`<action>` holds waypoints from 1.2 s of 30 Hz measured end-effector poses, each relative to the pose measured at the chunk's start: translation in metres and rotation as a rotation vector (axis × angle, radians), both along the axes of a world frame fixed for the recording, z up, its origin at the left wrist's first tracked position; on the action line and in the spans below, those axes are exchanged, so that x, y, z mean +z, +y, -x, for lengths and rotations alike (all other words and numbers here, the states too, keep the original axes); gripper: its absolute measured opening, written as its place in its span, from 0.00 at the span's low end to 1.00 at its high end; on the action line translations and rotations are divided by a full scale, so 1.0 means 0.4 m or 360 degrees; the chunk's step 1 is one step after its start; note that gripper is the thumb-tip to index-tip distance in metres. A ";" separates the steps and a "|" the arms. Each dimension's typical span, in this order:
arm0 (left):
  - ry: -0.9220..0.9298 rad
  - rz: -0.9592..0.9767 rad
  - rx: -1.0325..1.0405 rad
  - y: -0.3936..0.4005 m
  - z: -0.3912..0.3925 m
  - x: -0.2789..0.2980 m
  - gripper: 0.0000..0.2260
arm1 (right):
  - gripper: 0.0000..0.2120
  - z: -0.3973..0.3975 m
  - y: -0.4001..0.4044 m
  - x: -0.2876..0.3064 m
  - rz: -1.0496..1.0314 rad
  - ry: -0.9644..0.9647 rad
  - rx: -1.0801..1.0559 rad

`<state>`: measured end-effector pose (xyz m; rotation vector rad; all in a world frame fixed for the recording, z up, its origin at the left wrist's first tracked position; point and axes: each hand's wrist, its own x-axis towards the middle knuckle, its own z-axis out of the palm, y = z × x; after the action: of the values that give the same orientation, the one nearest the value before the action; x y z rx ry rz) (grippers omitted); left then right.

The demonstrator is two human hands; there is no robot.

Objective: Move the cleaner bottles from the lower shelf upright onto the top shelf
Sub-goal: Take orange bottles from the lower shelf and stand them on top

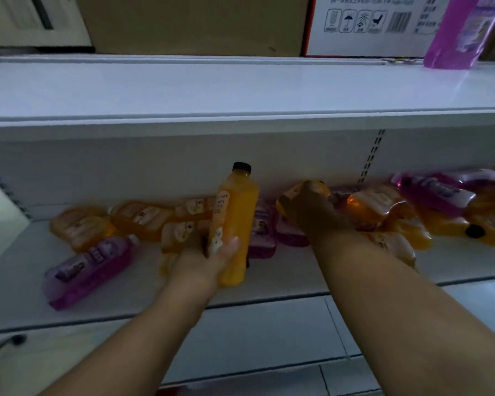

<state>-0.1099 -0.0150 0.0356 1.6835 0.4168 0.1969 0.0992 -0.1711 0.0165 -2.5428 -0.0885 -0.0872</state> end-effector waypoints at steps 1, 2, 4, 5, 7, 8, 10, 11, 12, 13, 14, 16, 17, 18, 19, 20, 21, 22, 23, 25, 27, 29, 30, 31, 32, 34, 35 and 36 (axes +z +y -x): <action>-0.0038 0.0000 0.0058 -0.004 0.008 -0.004 0.34 | 0.24 -0.007 0.006 0.000 0.0020 -0.0035 0.0045; -0.0095 0.0048 0.0085 -0.005 0.019 -0.010 0.38 | 0.28 -0.017 0.011 0.003 0.0035 -0.0061 0.0086; -0.0132 0.0181 0.0143 -0.007 0.042 -0.020 0.43 | 0.42 -0.029 0.015 0.006 -0.0056 0.0107 0.0041; -0.0156 0.0278 0.0144 -0.005 0.050 -0.023 0.43 | 0.51 -0.030 0.014 0.001 -0.0090 0.0204 -0.0030; -0.0206 0.0373 0.0120 -0.004 0.070 -0.021 0.43 | 0.61 -0.017 0.015 -0.011 -0.0064 0.0282 -0.0041; -0.0195 0.0388 0.0090 -0.001 0.079 -0.019 0.42 | 0.60 -0.003 0.016 -0.019 -0.0079 0.0274 0.0005; -0.0209 0.0431 -0.0020 0.002 0.098 -0.015 0.44 | 0.49 0.029 0.018 -0.021 -0.0118 0.0351 0.0174; -0.0212 0.0457 -0.0079 0.003 0.108 -0.013 0.47 | 0.42 0.047 0.017 -0.010 -0.0118 0.0417 0.0274; -0.0215 0.0476 -0.0130 0.002 0.118 -0.011 0.49 | 0.38 0.060 0.015 -0.007 -0.0162 0.0470 0.0329; -0.0214 0.0482 -0.0170 0.003 0.126 -0.011 0.50 | 0.37 0.081 0.012 -0.004 -0.0288 0.0521 0.0343; -0.0222 0.0472 -0.0208 0.002 0.135 -0.009 0.50 | 0.38 0.105 0.011 0.000 -0.0487 0.0563 0.0338; -0.0242 0.0452 -0.0262 0.004 0.155 -0.003 0.52 | 0.40 0.167 0.009 0.010 -0.0889 0.0533 0.0295; -0.0246 0.0452 -0.0268 0.007 0.165 -0.003 0.52 | 0.40 0.203 0.012 0.009 -0.1028 0.0503 0.0273; -0.0250 0.0457 -0.0275 0.010 0.176 -0.003 0.53 | 0.40 0.243 0.012 0.004 -0.1159 0.0485 0.0240; -0.0250 0.0455 -0.0281 0.014 0.188 -0.003 0.53 | 0.39 0.280 0.012 -0.001 -0.1229 0.0443 0.0188; -0.0258 0.0437 -0.0281 0.018 0.202 -0.003 0.51 | 0.33 0.315 0.009 -0.008 -0.1259 0.0345 0.0134; -0.0272 0.0404 -0.0283 0.023 0.216 -0.006 0.49 | 0.27 0.347 0.002 -0.020 -0.1264 0.0218 0.0100; -0.0294 0.0363 -0.0292 0.028 0.231 -0.009 0.47 | 0.22 0.384 -0.007 -0.031 -0.1304 0.0115 0.0088; -0.0321 0.0327 -0.0309 0.030 0.246 -0.012 0.46 | 0.21 0.421 -0.017 -0.040 -0.1386 0.0048 0.0084; -0.0353 0.0280 -0.0368 0.023 0.275 -0.018 0.47 | 0.26 0.496 -0.042 -0.053 -0.1555 -0.0039 0.0061; -0.0340 0.0268 -0.0461 -0.007 0.303 -0.029 0.47 | 0.37 0.574 -0.086 -0.054 -0.1693 -0.0078 0.0005; -0.0350 0.0285 -0.0583 -0.059 0.324 -0.026 0.46 | 0.46 0.646 -0.164 -0.041 -0.1728 -0.0116 -0.0048; -0.0364 0.0284 -0.0651 -0.092 0.328 -0.018 0.44 | 0.50 0.678 -0.209 -0.027 -0.1707 -0.0137 -0.0085; -0.0376 0.0273 -0.0723 -0.129 0.328 -0.011 0.42 | 0.52 0.708 -0.256 -0.009 -0.1667 -0.0152 -0.0130; -0.0383 0.0264 -0.0796 -0.171 0.326 -0.002 0.39 | 0.53 0.731 -0.303 0.008 -0.1618 -0.0167 -0.0187; -0.0401 0.0281 -0.0933 -0.264 0.318 0.025 0.35 | 0.50 0.768 -0.401 0.044 -0.1569 -0.0225 -0.0301; -0.0417 0.0288 -0.0994 -0.313 0.310 0.039 0.36 | 0.47 0.782 -0.454 0.065 -0.1541 -0.0278 -0.0342; -0.0438 0.0286 -0.1051 -0.366 0.303 0.055 0.38 | 0.46 0.795 -0.509 0.086 -0.1500 -0.0336 -0.0379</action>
<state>-0.2310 -0.1614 0.0576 1.5051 -0.3249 -0.0965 -0.2188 -0.3748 0.0510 -1.5857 0.1459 -0.3903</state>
